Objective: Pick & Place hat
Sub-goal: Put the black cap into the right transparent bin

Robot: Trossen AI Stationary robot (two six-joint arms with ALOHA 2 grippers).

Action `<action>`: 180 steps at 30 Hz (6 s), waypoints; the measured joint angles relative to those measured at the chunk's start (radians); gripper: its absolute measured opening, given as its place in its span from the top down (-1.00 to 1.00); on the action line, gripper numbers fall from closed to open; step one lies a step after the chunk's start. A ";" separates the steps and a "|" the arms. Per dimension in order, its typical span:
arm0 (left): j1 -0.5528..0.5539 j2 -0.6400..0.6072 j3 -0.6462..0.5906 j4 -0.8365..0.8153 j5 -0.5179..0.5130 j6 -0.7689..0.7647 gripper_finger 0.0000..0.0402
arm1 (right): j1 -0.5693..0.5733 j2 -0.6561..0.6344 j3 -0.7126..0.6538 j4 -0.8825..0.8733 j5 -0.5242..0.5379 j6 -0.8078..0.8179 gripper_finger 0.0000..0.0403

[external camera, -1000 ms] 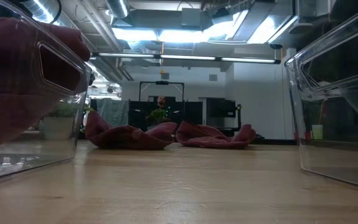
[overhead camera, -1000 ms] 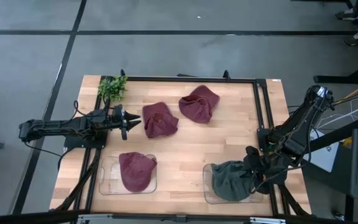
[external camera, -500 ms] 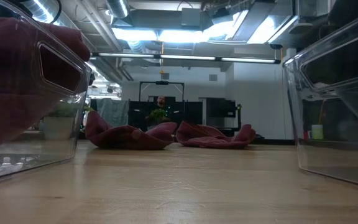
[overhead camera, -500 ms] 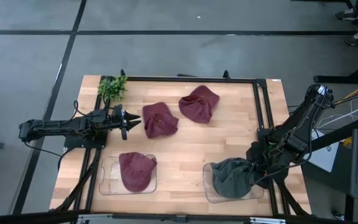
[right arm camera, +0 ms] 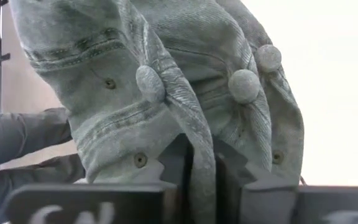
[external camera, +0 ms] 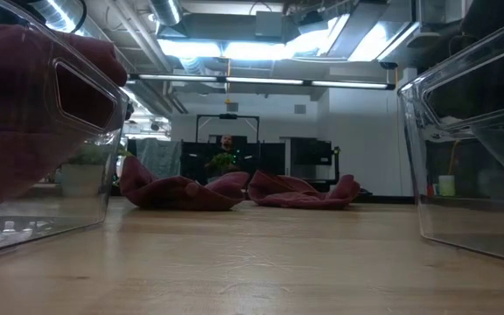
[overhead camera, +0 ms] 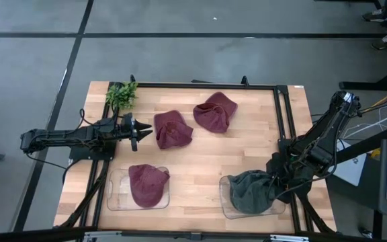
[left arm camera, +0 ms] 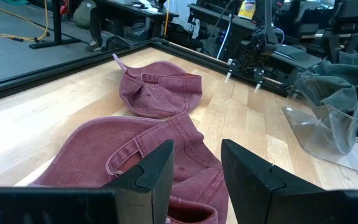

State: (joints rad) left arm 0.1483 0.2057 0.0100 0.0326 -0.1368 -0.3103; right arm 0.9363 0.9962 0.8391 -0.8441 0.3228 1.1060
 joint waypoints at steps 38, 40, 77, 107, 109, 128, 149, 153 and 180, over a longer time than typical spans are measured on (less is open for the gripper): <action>0.000 0.000 0.000 0.000 0.000 0.000 0.35 | -0.045 -0.019 0.229 -0.100 0.265 -0.278 0.38; 0.000 0.000 0.000 0.000 0.000 0.000 0.35 | -0.045 -0.008 0.229 -0.016 0.234 -0.314 0.51; 0.000 0.000 0.000 0.000 0.000 0.000 0.35 | -0.257 0.230 0.120 0.058 0.075 -0.405 0.96; 0.000 0.000 0.000 0.000 0.000 0.000 0.35 | -0.090 0.186 0.273 -0.017 -0.382 -0.229 0.98; 0.000 0.000 0.000 0.000 0.000 0.000 0.35 | -0.062 0.187 0.215 0.025 -0.443 -0.173 0.98; 0.000 0.000 0.000 0.000 0.000 0.000 0.35 | -0.054 0.266 0.103 0.136 -0.298 -0.161 0.98; 0.000 0.000 0.000 0.000 0.000 0.000 0.35 | -0.225 0.230 0.342 -0.311 0.034 -0.298 0.99; 0.000 0.000 0.000 0.000 0.000 0.000 0.35 | -0.205 0.234 0.486 -0.396 0.042 -0.273 0.97; 0.000 0.000 0.000 0.000 0.000 0.000 0.35 | 0.295 0.628 0.546 -0.504 0.033 -0.332 0.99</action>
State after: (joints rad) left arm 0.1486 0.2055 0.0098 0.0326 -0.1368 -0.3107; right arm 1.2315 1.6243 1.3853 -1.3481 0.3560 0.7742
